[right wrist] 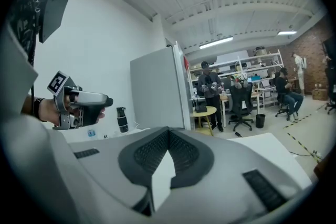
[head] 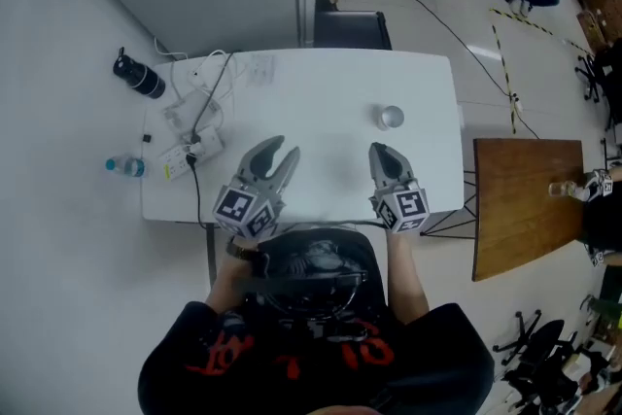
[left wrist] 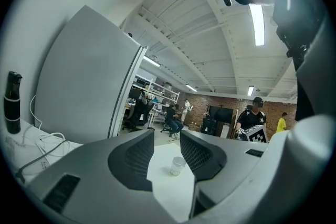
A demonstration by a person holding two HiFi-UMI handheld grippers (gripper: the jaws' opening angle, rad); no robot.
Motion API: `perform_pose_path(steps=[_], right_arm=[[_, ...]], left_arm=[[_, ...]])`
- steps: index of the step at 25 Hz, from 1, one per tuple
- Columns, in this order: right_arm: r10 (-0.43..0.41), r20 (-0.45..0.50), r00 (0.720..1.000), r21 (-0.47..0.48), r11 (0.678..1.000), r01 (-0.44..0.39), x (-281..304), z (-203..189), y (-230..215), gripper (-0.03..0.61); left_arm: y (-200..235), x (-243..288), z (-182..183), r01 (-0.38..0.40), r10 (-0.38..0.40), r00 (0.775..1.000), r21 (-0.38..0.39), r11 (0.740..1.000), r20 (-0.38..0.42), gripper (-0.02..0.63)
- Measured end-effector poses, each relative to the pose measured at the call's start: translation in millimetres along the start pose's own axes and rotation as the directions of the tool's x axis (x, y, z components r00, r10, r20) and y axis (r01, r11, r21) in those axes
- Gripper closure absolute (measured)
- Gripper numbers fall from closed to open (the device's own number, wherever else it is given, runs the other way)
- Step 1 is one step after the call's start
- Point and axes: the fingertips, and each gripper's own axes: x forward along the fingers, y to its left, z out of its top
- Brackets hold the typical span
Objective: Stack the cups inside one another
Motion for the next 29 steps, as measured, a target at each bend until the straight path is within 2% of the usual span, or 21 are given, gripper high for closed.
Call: perform_pose_path(steps=[8, 12, 17, 20, 25, 29], right_arm=[[0.021, 0.023, 1.000, -0.048, 0.999, -0.020, 6.8, 23.6, 6.0, 0.574], [0.007, 0.044, 0.999, -0.048, 0.999, -0.004, 4.3, 35.8, 4.9, 0.574], [-0.020, 0.029, 0.999, -0.043, 0.999, 0.021, 0.9, 35.6, 2.9, 0.574], [-0.036, 0.031, 0.999, -0.045, 0.998, 0.038, 1.6, 37.8, 3.0, 0.574], [-0.051, 0.021, 0.998, -0.067, 0.996, 0.053, -2.9, 33.2, 2.1, 0.574], [-0.077, 0.011, 0.997, -0.057, 0.995, 0.077, -11.7, 24.8, -3.7, 0.574]], left_arm=[[-4.5, 9.5, 7.1, 0.024, -0.024, 1.000, 0.008, 1.000, 0.000, 0.453], [-5.3, 13.8, 11.6, 0.032, -0.032, 0.999, 0.002, 0.999, -0.001, 0.453], [-15.3, 9.5, 22.5, 0.125, -0.120, 0.991, -0.066, 0.990, 0.065, 0.454], [-15.2, 8.7, 27.0, 0.137, -0.134, 0.989, -0.036, 0.990, 0.067, 0.454], [-17.4, 1.1, 12.6, 0.126, -0.123, 0.991, -0.064, 0.990, 0.046, 0.456], [-22.3, -5.4, -14.3, 0.135, -0.137, 0.991, -0.094, 0.986, -0.010, 0.455]])
